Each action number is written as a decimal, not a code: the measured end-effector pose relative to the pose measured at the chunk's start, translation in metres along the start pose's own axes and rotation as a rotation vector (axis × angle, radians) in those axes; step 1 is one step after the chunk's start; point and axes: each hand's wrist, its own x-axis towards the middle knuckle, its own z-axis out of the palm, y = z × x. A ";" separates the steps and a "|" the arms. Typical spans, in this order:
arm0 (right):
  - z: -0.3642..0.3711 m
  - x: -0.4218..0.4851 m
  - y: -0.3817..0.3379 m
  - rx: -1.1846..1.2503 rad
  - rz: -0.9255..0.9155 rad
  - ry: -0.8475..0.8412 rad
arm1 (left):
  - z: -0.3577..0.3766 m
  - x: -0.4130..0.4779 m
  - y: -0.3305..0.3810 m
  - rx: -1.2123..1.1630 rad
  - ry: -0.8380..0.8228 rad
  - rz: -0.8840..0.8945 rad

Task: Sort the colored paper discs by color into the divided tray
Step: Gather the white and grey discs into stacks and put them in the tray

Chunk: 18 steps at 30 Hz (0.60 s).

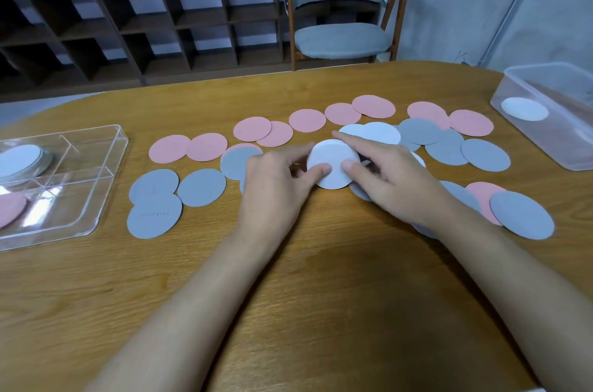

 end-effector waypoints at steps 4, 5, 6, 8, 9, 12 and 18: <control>0.002 -0.002 -0.001 -0.247 -0.082 0.034 | 0.003 -0.001 -0.002 0.037 -0.019 0.047; 0.002 -0.003 -0.001 -0.243 -0.093 0.058 | 0.002 -0.001 -0.002 0.038 -0.020 0.057; 0.002 -0.004 0.000 -0.226 -0.102 0.079 | 0.002 -0.001 -0.001 0.035 -0.020 0.062; 0.003 -0.007 0.000 -0.196 -0.113 0.107 | -0.002 -0.002 0.001 0.009 -0.016 0.066; 0.003 -0.009 0.001 -0.183 -0.108 0.111 | -0.003 -0.002 0.002 -0.008 -0.017 0.069; -0.001 -0.011 0.006 -0.089 -0.046 0.119 | -0.004 -0.003 0.002 -0.045 -0.043 0.075; -0.034 -0.019 0.021 0.107 -0.006 0.301 | 0.004 -0.006 0.000 0.056 -0.151 0.216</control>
